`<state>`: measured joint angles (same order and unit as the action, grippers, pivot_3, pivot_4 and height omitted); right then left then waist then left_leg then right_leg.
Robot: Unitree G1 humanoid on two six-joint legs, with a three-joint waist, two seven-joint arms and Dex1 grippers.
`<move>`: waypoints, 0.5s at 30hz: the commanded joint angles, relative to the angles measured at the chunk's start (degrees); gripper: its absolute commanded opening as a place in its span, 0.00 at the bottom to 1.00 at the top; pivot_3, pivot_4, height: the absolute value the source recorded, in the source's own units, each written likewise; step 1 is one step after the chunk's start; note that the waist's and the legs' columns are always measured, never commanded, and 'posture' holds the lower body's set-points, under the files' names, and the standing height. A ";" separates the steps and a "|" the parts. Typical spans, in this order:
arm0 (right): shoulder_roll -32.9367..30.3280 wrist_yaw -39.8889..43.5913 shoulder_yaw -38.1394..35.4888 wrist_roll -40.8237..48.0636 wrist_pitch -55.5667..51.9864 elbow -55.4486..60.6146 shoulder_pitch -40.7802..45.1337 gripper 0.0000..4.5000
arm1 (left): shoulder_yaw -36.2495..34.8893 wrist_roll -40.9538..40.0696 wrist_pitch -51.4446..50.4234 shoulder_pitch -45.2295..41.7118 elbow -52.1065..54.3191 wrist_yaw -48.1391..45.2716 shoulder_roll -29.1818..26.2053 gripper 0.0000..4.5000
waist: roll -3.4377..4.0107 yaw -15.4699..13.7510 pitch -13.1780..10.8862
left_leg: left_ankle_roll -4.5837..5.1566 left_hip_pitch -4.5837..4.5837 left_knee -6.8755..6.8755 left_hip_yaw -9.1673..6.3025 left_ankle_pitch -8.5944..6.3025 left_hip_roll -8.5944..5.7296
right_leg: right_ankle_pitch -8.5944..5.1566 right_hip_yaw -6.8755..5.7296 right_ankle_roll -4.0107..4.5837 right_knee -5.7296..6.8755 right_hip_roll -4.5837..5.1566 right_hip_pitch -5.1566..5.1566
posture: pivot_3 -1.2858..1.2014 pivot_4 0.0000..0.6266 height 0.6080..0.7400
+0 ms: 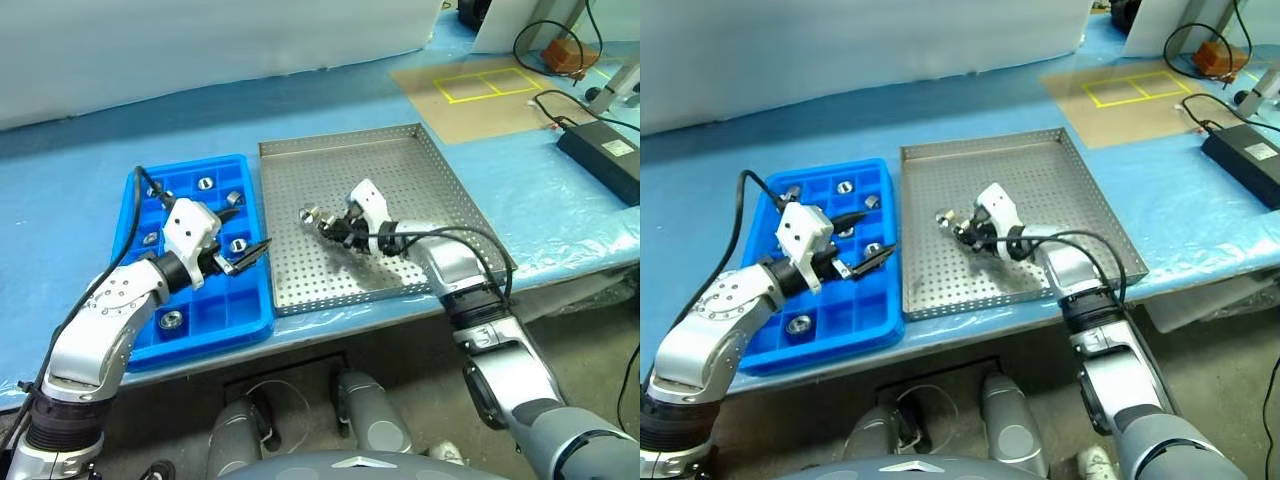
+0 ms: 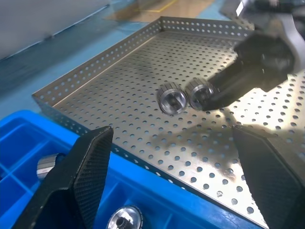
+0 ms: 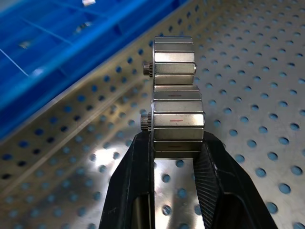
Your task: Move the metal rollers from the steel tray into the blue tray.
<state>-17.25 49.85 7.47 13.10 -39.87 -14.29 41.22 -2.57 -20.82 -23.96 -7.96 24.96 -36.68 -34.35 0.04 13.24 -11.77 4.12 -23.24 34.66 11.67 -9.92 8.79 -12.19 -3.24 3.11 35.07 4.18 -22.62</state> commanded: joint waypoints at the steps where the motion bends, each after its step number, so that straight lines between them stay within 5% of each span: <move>1: -1.94 3.81 -2.21 5.76 -5.39 5.56 0.86 0.15 | 0.49 1.31 4.26 -1.80 -0.86 -2.24 -0.40 0.93 | 0.00 -0.13 0.00 | 0.00 0.00 -0.01 -0.01 0.00 0.00 | 0.00 0.00 0.01 0.00 0.00 0.01 | 0.29 0.24 1.00; 7: -4.98 7.03 -0.21 8.68 -7.59 12.86 -2.68 0.15 | 0.14 1.09 7.33 -5.39 -5.40 -3.00 1.90 0.93 | 0.01 -0.21 0.00 | 0.03 -0.03 -0.08 -0.01 -0.01 -0.01 | 0.01 -0.04 0.02 -0.09 0.00 0.00 | 0.29 0.24 1.00; 15: -5.69 8.12 -1.52 12.60 -8.28 17.04 -3.24 0.15 | -2.29 -17.60 -10.52 -9.18 -4.58 -7.09 3.77 0.93 | 0.02 -0.02 -0.01 | 0.03 0.00 -0.04 -0.01 -0.02 -0.01 | 0.01 -0.04 0.03 -0.11 0.00 0.02 | 0.28 0.24 1.00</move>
<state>-22.85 57.23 7.91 22.88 -48.08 -0.47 37.06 -3.12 -34.57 -31.86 -16.72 18.53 -42.49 -29.84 0.06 13.22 -11.78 4.16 -23.25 34.61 11.67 -9.94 8.78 -12.18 -3.28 3.14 34.97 4.18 -22.62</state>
